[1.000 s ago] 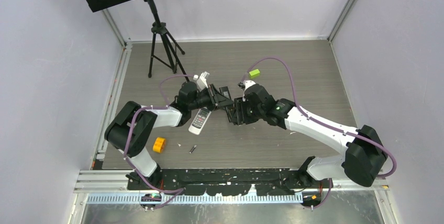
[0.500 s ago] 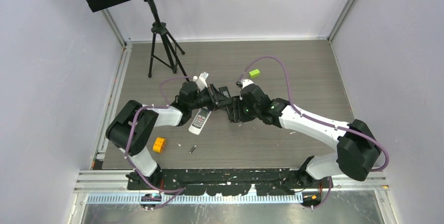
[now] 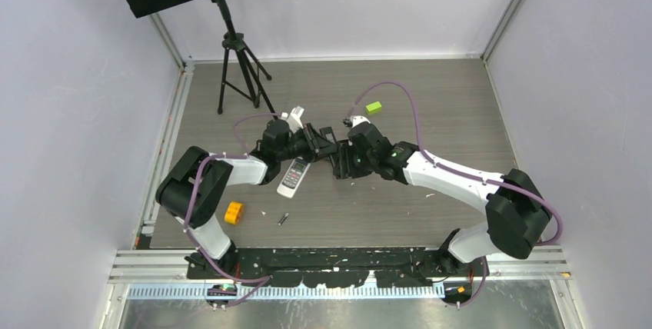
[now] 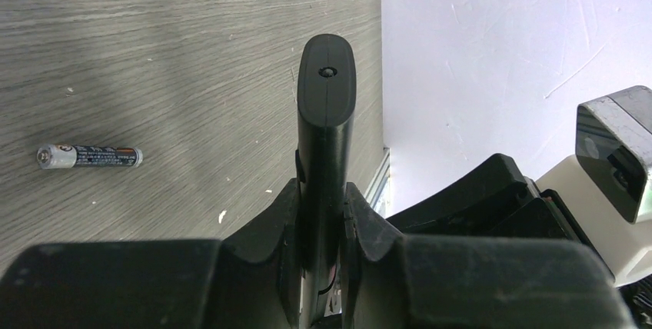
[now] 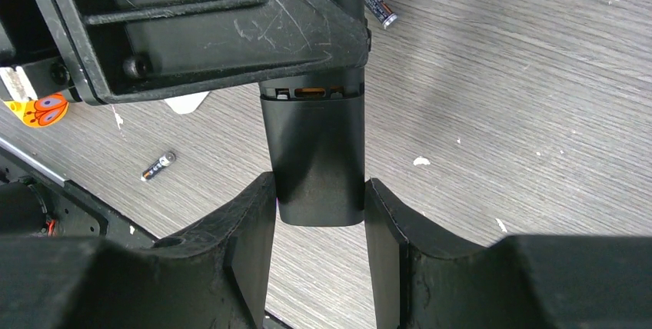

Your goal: Load the batteries into the remote control

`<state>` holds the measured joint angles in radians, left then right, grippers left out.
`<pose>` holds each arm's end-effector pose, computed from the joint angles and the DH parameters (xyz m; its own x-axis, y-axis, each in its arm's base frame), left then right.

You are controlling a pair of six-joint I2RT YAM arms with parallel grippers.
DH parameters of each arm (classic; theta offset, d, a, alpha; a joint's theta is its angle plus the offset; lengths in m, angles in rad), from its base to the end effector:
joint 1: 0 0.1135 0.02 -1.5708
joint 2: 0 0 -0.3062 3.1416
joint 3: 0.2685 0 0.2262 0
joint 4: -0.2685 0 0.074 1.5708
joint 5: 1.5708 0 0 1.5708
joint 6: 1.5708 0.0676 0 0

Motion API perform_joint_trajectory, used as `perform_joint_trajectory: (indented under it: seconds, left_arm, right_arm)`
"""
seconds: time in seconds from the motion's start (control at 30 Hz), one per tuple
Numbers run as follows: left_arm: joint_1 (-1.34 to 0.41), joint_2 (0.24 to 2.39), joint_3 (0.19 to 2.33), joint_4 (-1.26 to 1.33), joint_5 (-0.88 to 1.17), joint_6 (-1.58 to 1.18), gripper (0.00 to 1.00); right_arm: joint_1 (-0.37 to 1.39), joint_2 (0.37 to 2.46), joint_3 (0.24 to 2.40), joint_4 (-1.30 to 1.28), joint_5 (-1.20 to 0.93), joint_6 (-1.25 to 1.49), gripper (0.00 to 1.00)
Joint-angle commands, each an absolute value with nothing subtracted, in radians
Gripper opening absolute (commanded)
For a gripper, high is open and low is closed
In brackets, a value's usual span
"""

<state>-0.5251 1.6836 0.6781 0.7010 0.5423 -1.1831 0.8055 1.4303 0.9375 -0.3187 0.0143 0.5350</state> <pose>0.2835 -0.2045 0.2262 -0.8900 -0.4008 -0.2174 0.0832 0.3260 -0.9417 0.2051 0.2122 0.2637 -0.7964 -0.0932 -0.5975 -0.3583 0.8687 0.3421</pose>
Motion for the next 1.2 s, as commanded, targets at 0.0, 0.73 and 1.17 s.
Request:
perform_joint_trajectory:
  seconds: [0.0, 0.73, 1.17]
  left_arm:
    - [-0.542, 1.664, 0.705, 0.794, 0.646, -1.270, 0.00]
    - [-0.541, 1.693, 0.696, 0.801, 0.669, -1.312, 0.00]
    - [-0.541, 1.725, 0.687, 0.845, 0.658, -1.355, 0.00]
  right_arm:
    - [0.810, 1.471, 0.986, -0.315, 0.078, 0.560, 0.42]
    - [0.807, 1.489, 1.034, -0.373, 0.083, 0.581, 0.45]
    - [0.807, 1.482, 1.008, -0.340, 0.079, 0.572, 0.48]
